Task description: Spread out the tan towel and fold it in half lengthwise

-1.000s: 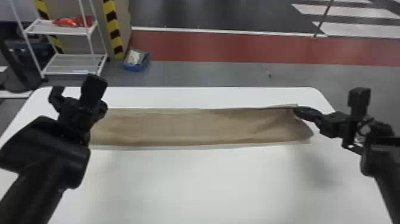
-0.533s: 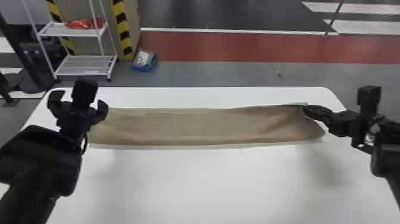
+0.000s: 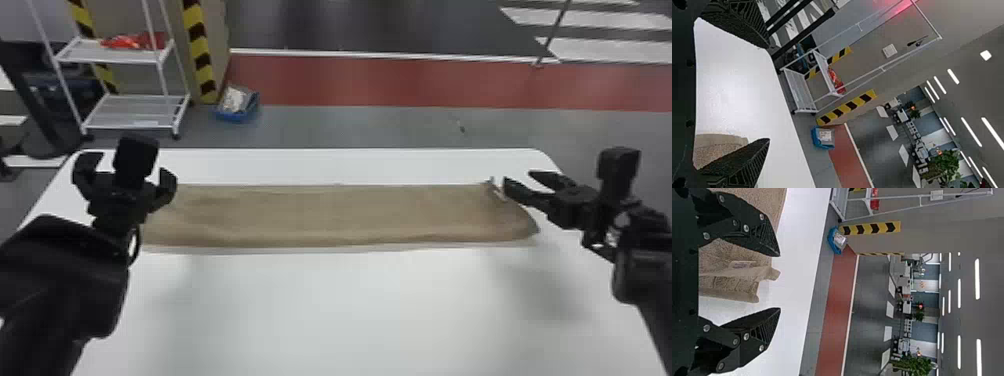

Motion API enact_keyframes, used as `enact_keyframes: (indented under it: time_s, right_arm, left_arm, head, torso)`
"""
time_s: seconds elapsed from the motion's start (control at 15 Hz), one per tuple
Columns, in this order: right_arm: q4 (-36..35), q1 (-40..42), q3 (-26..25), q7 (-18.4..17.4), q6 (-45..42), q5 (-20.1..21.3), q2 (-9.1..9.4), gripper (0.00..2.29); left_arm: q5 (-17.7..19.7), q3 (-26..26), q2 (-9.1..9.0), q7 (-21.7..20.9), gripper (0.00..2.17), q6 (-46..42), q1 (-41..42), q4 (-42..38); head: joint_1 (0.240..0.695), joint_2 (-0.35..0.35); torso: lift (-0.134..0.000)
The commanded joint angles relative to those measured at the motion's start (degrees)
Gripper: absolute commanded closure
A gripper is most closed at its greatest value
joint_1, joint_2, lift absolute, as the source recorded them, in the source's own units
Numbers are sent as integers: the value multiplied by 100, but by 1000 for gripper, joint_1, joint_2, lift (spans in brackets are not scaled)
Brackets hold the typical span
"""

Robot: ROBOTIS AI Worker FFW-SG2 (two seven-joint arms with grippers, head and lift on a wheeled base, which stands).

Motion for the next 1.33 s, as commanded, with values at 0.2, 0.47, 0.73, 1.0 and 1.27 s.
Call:
enact_keyframes:
  time_s: [0.2,0.47,0.73,1.0,1.27]
  right_arm:
    - [-1016,735,-275,294,1073,-362,-40,43]
    - [-1069,805,-486,619,1477,-406,-58,97]
    - [-1051,744,-416,707,1724,-458,-119,343]
    - [-1042,586,-205,707,1706,-485,12,340]
    - [-928,375,41,637,1671,-414,56,343]
  left_arm:
    - [580,246,70,-108,49,-87,164,-113]
    - [896,351,141,-266,66,-17,322,-359]
    - [1345,562,167,-556,211,387,462,-570]
    - [1811,782,185,-978,279,616,462,-552]
    - [1890,773,150,-1189,373,914,137,-209]
  head:
    - [691,-80]
    - [695,-80]
    - [695,-92]
    - [695,-83]
    - [695,-58]
  torso:
    - [-128]
    - [-128]
    - [-128]
    - [-128]
    - [-128]
